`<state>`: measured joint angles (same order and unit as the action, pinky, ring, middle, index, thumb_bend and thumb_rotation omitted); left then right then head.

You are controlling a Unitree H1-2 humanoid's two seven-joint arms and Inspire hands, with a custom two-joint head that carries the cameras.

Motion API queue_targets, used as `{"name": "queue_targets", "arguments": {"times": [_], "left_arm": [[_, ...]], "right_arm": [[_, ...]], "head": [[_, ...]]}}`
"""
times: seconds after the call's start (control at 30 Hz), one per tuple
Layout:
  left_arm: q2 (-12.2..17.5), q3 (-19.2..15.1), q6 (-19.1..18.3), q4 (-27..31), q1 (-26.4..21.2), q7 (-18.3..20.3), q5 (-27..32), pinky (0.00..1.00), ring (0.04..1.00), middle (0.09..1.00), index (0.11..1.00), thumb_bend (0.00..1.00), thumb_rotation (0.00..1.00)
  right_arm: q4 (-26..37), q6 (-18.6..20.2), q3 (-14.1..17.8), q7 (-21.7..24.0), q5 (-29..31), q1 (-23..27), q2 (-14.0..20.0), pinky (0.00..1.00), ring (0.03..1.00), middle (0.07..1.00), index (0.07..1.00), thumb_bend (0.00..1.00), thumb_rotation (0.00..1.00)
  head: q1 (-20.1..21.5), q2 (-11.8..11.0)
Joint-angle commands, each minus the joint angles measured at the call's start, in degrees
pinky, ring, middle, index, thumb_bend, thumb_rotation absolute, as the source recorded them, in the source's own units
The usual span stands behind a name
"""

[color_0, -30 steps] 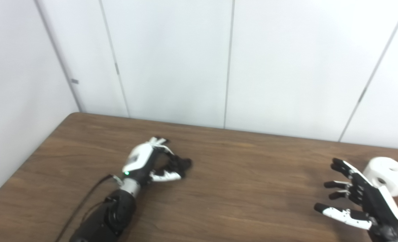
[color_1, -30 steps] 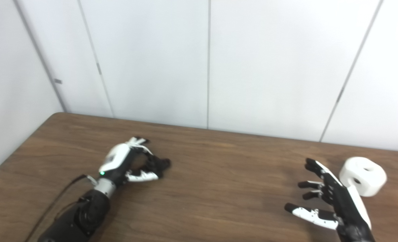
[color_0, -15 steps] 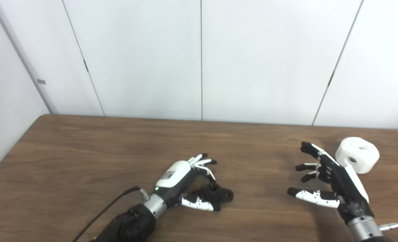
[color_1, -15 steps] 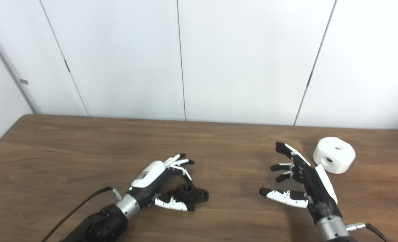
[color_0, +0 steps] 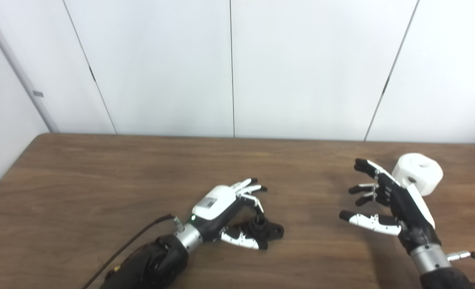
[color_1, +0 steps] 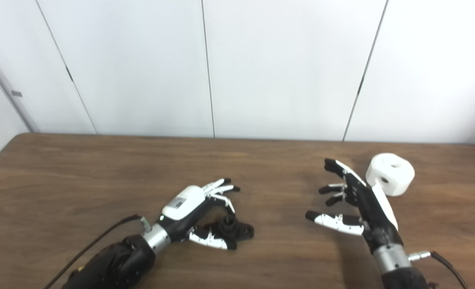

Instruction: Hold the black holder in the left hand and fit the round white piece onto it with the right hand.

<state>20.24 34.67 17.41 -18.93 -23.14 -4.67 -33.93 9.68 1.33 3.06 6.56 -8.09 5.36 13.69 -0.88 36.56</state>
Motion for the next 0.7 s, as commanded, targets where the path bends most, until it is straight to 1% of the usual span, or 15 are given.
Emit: {"name": "queue_targets", "arguments": {"times": [0.0,0.07,0.1,0.13,0.2,0.23,0.33,0.4,0.43,0.47,0.53,0.57,0.6,0.63,0.67], "left_arm": [[0.13,5.72,-2.47,-5.13,4.33,7.01,-7.6,0.95,0.978,0.904,0.484,0.52,0.06],[0.12,5.78,-2.58,-5.57,4.26,6.84,-7.44,0.96,0.979,0.906,0.484,0.52,0.06],[0.17,5.8,-2.81,-5.69,4.23,6.98,-7.39,0.97,0.98,0.907,0.484,0.52,0.06],[0.24,5.81,-3.29,-5.61,4.25,7.34,-7.34,0.98,0.985,0.91,0.484,0.52,0.06],[0.59,5.84,-3.43,-5.63,4.32,7.41,-7.38,0.99,0.989,0.912,0.484,0.52,0.06],[0.76,5.84,-3.22,-5.67,4.43,7.12,-7.44,0.99,0.988,0.911,0.485,0.52,0.06],[1.34,5.84,-1.87,-6.79,4.73,5.54,-7.71,0.97,0.98,0.905,0.485,0.52,0.06],[1.91,5.84,-1.22,-7.21,4.93,4.88,-7.66,0.97,0.978,0.904,0.485,0.52,0.06],[2.11,5.86,-1.04,-7.29,4.98,4.68,-7.62,0.97,0.977,0.903,0.485,0.52,0.06],[2.5,5.81,-1.02,-6.94,5.17,4.72,-7.6,0.97,0.976,0.902,0.485,0.52,0.06],[3.05,5.63,-0.68,-6.72,5.43,4.54,-7.53,0.96,0.966,0.898,0.486,0.52,0.06],[3.24,5.42,-0.13,-6.98,5.56,4.07,-7.31,0.95,0.964,0.897,0.486,0.52,0.06],[3.36,5.27,0.4,-7.39,5.59,3.63,-7.15,0.94,0.956,0.89,0.485,0.52,0.05],[3.5,5.15,0.81,-7.64,5.62,3.3,-7.03,0.94,0.953,0.888,0.485,0.52,0.05],[3.67,5.1,1.03,-7.69,5.66,3.2,-7.0,0.94,0.951,0.886,0.485,0.52,0.05]], "right_arm": [[2.48,-2.2,0.6,-0.5,0.47,2.33,1.12,0.49,0.635,0.864,0.854,0.6,0.18],[2.83,-1.98,0.68,-0.34,0.68,2.72,1.31,0.5,0.647,0.864,0.855,0.6,0.17],[3.13,-1.6,0.78,-0.31,0.65,3.07,1.43,0.5,0.652,0.863,0.854,0.6,0.17],[3.46,-1.28,0.9,-0.34,0.43,3.45,1.66,0.5,0.657,0.86,0.852,0.6,0.15],[4.33,-0.35,1.14,-0.62,-0.85,4.45,2.33,0.51,0.656,0.849,0.846,0.63,0.13],[4.87,0.37,1.51,-0.8,-1.42,5.12,2.87,0.51,0.662,0.851,0.842,0.65,0.11],[6.68,2.76,2.9,-0.94,-3.53,7.5,5.36,0.54,0.669,0.846,0.829,0.69,0.05],[7.42,3.92,3.76,-1.08,-4.71,9.07,6.75,0.55,0.658,0.833,0.82,0.72,0.08],[7.59,4.25,3.92,-1.17,-5.11,9.5,7.03,0.54,0.653,0.828,0.816,0.72,0.09],[7.66,4.25,4.28,-1.53,-6.56,10.5,8.1,0.54,0.65,0.826,0.813,0.72,0.1],[7.66,4.29,4.82,-2.15,-9.67,12.12,10.05,0.52,0.636,0.811,0.794,0.74,0.11],[7.82,5.4,5.28,-2.26,-11.37,13.04,11.17,0.52,0.635,0.809,0.791,0.75,0.11],[7.94,6.27,5.48,-2.31,-12.46,13.56,11.69,0.54,0.669,0.819,0.794,0.75,0.11],[8.11,7.65,5.68,-2.22,-13.84,14.08,12.36,0.54,0.681,0.822,0.795,0.76,0.11],[8.22,9.64,5.88,-1.8,-15.62,14.65,13.46,0.56,0.701,0.831,0.801,0.76,0.12]], "head": [[0.06,0.03],[0.35,-0.05],[1.47,-0.2],[1.7,-0.25],[4.02,-0.79],[4.45,-0.87],[10.33,-2.65],[13.46,-3.79],[13.94,-3.99],[16.04,-4.8],[17.55,-5.46],[19.25,-6.26],[20.14,-6.68],[20.91,-7.09],[21.59,-7.5]]}}
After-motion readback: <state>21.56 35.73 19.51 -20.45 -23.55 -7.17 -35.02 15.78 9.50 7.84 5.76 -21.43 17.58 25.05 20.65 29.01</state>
